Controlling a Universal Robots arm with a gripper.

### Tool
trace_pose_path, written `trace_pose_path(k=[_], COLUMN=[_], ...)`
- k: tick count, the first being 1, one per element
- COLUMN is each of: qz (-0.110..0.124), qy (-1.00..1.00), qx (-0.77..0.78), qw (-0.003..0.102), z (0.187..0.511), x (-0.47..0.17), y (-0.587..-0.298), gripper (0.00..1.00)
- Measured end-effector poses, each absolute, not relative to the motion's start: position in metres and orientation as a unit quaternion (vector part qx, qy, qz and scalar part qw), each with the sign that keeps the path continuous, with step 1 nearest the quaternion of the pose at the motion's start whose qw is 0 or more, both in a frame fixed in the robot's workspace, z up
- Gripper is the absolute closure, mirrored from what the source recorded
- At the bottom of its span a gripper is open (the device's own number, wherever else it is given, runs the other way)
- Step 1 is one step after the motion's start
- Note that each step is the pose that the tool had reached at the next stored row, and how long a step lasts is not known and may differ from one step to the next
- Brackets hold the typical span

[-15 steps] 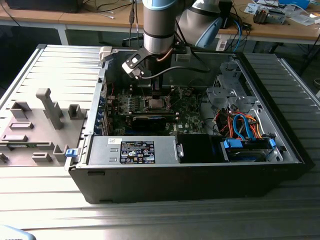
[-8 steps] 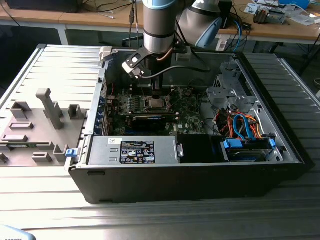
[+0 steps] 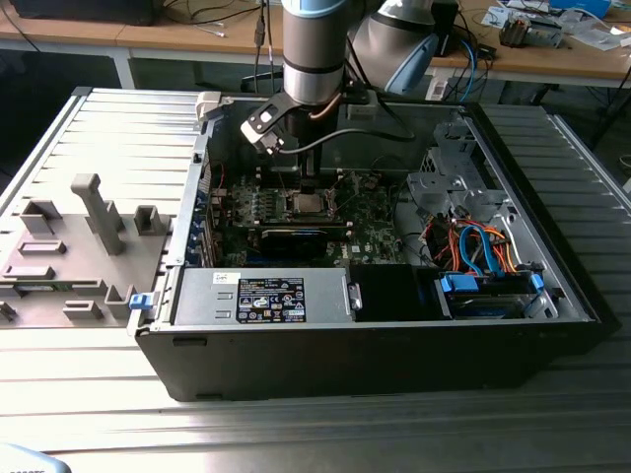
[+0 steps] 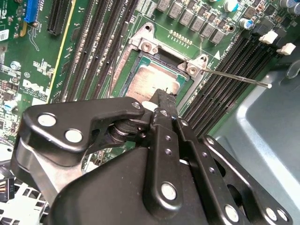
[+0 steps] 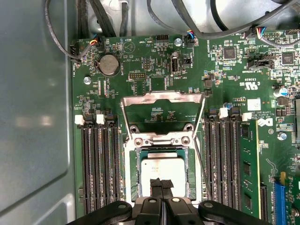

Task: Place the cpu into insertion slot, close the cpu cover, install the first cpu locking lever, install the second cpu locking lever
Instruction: 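Place the cpu into insertion slot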

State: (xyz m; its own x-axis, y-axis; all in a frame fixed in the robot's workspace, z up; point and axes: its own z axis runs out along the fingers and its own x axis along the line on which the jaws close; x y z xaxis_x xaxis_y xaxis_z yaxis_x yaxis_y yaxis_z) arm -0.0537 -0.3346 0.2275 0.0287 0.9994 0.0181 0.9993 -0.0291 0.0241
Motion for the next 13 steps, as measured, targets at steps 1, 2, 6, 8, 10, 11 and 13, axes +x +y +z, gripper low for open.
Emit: trace_pose_path(k=[1,2,6,8,10,11,13], qz=[0.015,0.016,0.018,0.019,0.019,0.019,0.020], qy=[0.697,0.697,0.697,0.697,0.697,0.697,0.697], qx=[0.717,0.717,0.717,0.717,0.717,0.717,0.717], qw=[0.002,0.001,-0.001,-0.001,-0.002,-0.002,-0.003], z=[0.2277,0.2278,0.2287,0.2289,0.2291,0.2294,0.2297], x=[-0.0537,-0.0537,-0.0537,-0.0537,-0.0537,-0.0537,-0.0537], y=[-0.3346,-0.3345,-0.3345,-0.3345,-0.3345,-0.3345,-0.3345], gripper=[0.89,0.89,0.89,0.89,0.89,0.89,0.89])
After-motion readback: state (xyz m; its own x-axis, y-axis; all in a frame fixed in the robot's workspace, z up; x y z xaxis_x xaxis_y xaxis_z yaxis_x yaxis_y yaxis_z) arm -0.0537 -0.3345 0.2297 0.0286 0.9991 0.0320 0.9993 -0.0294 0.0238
